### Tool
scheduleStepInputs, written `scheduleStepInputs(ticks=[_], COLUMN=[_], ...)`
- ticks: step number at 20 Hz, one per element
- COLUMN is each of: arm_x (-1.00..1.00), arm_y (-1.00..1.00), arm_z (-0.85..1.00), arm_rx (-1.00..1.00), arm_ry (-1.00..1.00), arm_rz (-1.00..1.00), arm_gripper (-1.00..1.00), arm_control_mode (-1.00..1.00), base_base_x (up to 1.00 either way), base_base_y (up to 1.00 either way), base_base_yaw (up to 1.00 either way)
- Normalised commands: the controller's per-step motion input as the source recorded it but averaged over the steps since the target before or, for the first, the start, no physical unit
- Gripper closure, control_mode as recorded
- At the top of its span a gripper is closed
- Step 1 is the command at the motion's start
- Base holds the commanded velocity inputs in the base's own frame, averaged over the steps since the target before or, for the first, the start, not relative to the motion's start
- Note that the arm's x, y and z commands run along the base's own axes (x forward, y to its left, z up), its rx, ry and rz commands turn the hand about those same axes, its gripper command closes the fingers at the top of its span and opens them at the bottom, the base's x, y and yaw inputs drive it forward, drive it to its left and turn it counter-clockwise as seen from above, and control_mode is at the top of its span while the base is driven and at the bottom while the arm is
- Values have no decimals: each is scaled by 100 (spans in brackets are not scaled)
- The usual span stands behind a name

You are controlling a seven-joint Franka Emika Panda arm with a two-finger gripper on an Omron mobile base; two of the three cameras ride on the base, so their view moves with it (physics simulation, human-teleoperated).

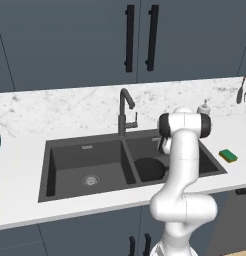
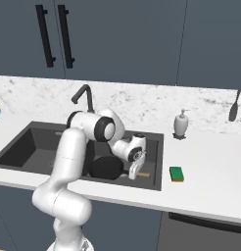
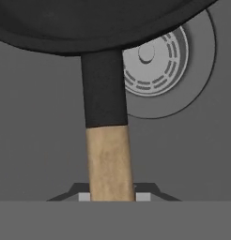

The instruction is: Pick the pan and sponge and place them into the sink. Then turn on the water.

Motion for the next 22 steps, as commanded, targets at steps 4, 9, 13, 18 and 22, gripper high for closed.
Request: scheduleStepInputs(ticks=[4,9,13,18,22], arm_x=[18,13,2,0,-14], arm_y=[0,2,1,0,0], arm_z=[-47,-34,-9,34,89], arm_rx=[2,0,1,0,0], arm_ry=[0,2,0,2,0], arm_rz=[3,3,3,0,-1], arm_gripper=[100,100,-100,-100,-100], arm_control_mode=[-100,-100,-100,-100,-100], base_base_x=[0,0,0,0,0], base_base_y=[0,0,0,0,0], base_base_yaw=[0,0,0,0,0])
